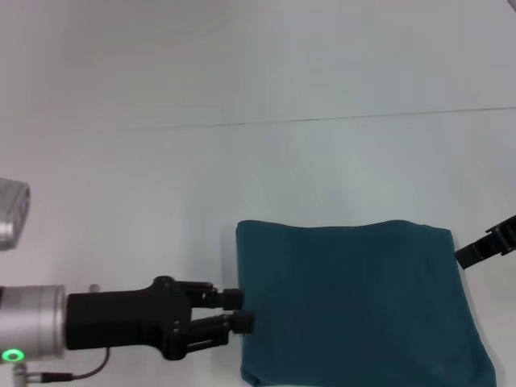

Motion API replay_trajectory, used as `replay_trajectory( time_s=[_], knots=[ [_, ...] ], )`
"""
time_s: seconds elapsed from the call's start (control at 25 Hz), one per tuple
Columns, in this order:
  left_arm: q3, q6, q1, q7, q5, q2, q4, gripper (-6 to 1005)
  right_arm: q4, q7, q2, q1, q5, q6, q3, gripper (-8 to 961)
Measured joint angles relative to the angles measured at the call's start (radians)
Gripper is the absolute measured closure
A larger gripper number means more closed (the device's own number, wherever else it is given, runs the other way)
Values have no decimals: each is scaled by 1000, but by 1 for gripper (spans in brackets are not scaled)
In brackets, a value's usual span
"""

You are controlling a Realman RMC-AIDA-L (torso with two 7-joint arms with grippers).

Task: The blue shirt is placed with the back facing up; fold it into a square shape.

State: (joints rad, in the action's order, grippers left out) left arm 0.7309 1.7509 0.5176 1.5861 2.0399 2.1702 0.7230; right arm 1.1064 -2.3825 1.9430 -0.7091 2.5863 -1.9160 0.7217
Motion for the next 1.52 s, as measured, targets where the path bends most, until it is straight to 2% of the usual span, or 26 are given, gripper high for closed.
replay_trajectory(
  time_s=[0.16, 0.36, 0.6, 0.84, 1.24, 1.52],
  knots=[
    [0, -60, 29, -133, -39, 0, -122, 663, 1, -3, 1, -1, 0, 3, 4, 954],
    [2, -126, 66, -325, -60, 3, -265, 768, 0, -3, 1, -1, 0, 4, 5, 954],
    [18, -201, 94, -443, -69, 5, -368, 893, 0, -4, 1, -1, 0, 6, 4, 955],
    [47, -297, 110, -496, -70, 6, -426, 937, 3, -4, 2, -5, 0, 8, 0, 955],
    [136, -447, 121, -524, -66, 7, -468, 934, 6, -4, 2, -8, 0, 11, 2, 954],
    [150, -499, 116, -520, -62, 7, -474, 931, 6, -4, 2, -10, 0, 16, 4, 955]
  ],
)
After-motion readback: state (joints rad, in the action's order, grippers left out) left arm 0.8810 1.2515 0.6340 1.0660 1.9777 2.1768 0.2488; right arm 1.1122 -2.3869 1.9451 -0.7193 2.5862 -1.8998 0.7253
